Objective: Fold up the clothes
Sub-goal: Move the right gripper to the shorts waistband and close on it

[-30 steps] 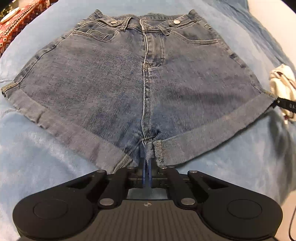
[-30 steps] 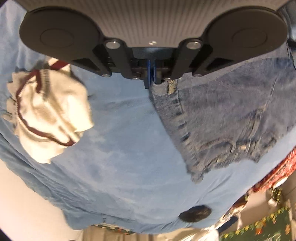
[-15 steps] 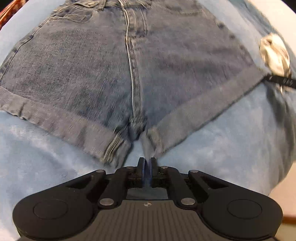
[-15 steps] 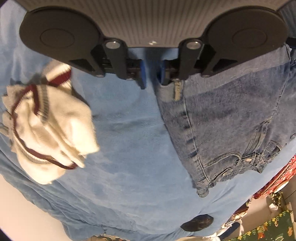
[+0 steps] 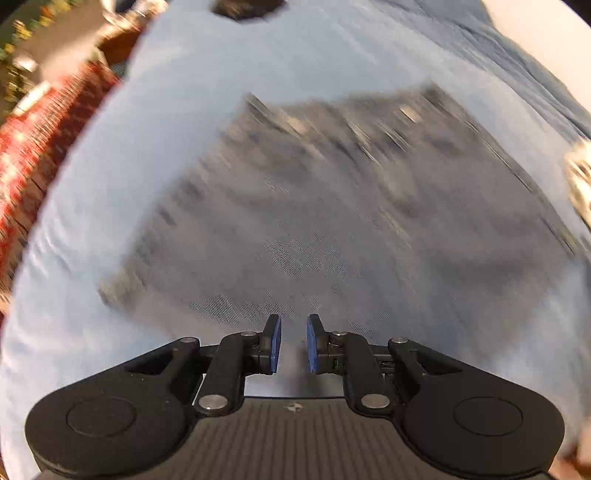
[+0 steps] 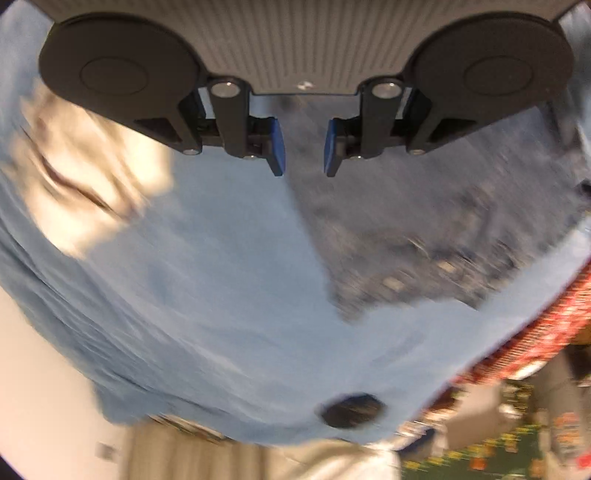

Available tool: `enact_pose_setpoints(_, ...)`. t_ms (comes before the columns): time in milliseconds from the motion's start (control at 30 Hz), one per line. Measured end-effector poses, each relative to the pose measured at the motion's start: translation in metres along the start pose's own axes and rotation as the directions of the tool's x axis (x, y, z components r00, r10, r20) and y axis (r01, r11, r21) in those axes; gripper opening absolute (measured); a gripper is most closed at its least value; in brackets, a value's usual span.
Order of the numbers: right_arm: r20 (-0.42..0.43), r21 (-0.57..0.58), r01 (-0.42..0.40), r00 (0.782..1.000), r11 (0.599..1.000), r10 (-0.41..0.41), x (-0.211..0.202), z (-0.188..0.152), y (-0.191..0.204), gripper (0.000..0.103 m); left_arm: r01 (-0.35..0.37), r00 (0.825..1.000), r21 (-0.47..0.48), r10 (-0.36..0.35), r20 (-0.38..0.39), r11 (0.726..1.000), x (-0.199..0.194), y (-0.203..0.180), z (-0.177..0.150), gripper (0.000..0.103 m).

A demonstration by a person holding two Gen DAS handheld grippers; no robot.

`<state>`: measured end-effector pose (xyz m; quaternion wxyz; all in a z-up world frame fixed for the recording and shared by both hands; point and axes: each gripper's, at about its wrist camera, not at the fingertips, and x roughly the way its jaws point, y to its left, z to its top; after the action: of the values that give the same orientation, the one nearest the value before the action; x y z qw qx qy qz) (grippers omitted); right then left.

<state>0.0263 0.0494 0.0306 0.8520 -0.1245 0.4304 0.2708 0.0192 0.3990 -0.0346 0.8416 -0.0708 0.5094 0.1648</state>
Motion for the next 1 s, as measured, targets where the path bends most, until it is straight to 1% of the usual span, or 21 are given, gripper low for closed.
enact_pose_setpoints(100,0.017,-0.060,-0.086,0.996,0.994,0.087,0.035,0.024,0.035,0.025,-0.065,0.997,-0.003,0.065,0.041,0.998,0.038,0.016,0.036,0.014)
enact_pose_setpoints(133,0.022,-0.080,-0.115,0.993,0.990,0.117,0.047,0.032,0.047,0.025,-0.070,0.997,-0.003,0.070,0.039,0.998,0.047,0.020,0.039,0.013)
enact_pose_setpoints(200,0.029,-0.121,-0.170,0.984,0.978,0.175,0.070,0.049,0.071,0.024,-0.075,0.997,-0.003,0.075,0.033,0.997,0.065,0.029,0.046,0.009)
enact_pose_setpoints(300,0.036,-0.183,-0.251,0.964,0.950,0.262,0.105,0.073,0.106,0.021,-0.084,0.996,-0.003,0.084,0.023,0.996,0.092,0.041,0.055,0.008)
enact_pose_setpoints(333,0.036,-0.203,-0.277,0.956,0.939,0.290,0.117,0.081,0.118,0.020,-0.086,0.996,-0.003,0.086,0.020,0.996,0.101,0.045,0.058,0.008)
enact_pose_setpoints(400,0.036,-0.244,-0.328,0.937,0.913,0.347,0.141,0.097,0.141,0.020,-0.092,0.996,-0.003,0.092,0.014,0.996,0.119,0.054,0.064,0.006)
enact_pose_setpoints(433,0.024,-0.256,-0.342,0.933,0.904,0.359,0.153,0.102,0.149,0.018,-0.090,0.996,-0.002,0.090,0.012,0.996,0.123,0.058,0.060,0.003)
enact_pose_setpoints(467,0.010,-0.272,-0.345,0.933,0.898,0.361,0.166,0.104,0.156,0.018,-0.089,0.996,0.001,0.089,0.016,0.996,0.123,0.060,0.057,0.003)
enact_pose_setpoints(500,0.001,-0.308,-0.323,0.941,0.895,0.340,0.179,0.106,0.162,0.014,-0.089,0.996,0.004,0.089,0.020,0.996,0.123,0.062,0.054,0.003)
enact_pose_setpoints(533,-0.012,-0.316,-0.322,0.942,0.892,0.336,0.190,0.109,0.161,0.006,-0.089,0.996,0.007,0.089,0.024,0.996,0.123,0.064,0.051,0.003)
enact_pose_setpoints(600,-0.038,-0.326,-0.325,0.943,0.888,0.332,0.212,0.114,0.159,0.006,-0.089,0.996,0.012,0.088,0.032,0.996,0.123,0.067,0.046,0.003)
enact_pose_setpoints(633,-0.046,-0.325,-0.332,0.941,0.886,0.336,0.214,0.115,0.159,0.006,-0.089,0.995,0.015,0.088,0.037,0.996,0.123,0.069,0.043,0.003)
enact_pose_setpoints(700,-0.056,-0.334,-0.337,0.940,0.881,0.338,0.210,0.119,0.161,0.007,-0.072,0.997,-0.026,0.072,0.026,0.997,0.119,0.075,0.046,0.003)
enact_pose_setpoints(733,-0.060,-0.346,-0.334,0.940,0.877,0.335,0.205,0.121,0.164,0.007,-0.062,0.998,-0.056,0.063,0.020,0.997,0.116,0.079,0.049,0.003)
enact_pose_setpoints(767,-0.062,-0.343,-0.341,0.938,0.875,0.341,0.198,0.125,0.163,0.010,-0.057,0.998,-0.071,0.059,0.023,0.996,0.111,0.080,0.050,0.003)
enact_pose_setpoints(833,-0.045,-0.334,-0.358,0.930,0.872,0.364,0.180,0.130,0.161,0.010,-0.047,0.998,-0.100,0.050,0.031,0.994,0.100,0.081,0.052,0.003)
enact_pose_setpoints(900,-0.004,-0.364,-0.333,0.934,0.870,0.357,0.163,0.134,0.164,0.011,-0.059,0.997,-0.097,0.062,0.034,0.994,0.097,0.083,0.052,0.006)
enact_pose_setpoints(933,0.011,-0.373,-0.321,0.937,0.871,0.350,0.160,0.139,0.169,0.013,-0.071,0.997,-0.098,0.074,0.031,0.993,0.096,0.085,0.050,0.006)
enact_pose_setpoints(967,0.015,-0.373,-0.332,0.931,0.866,0.364,0.161,0.143,0.177,0.013,-0.082,0.996,-0.101,0.085,0.028,0.991,0.096,0.087,0.049,0.007)
enact_pose_setpoints(1000,0.020,-0.370,-0.354,0.921,0.859,0.388,0.166,0.147,0.187,0.013,-0.090,0.995,-0.113,0.093,0.020,0.990,0.097,0.092,0.047,0.007)
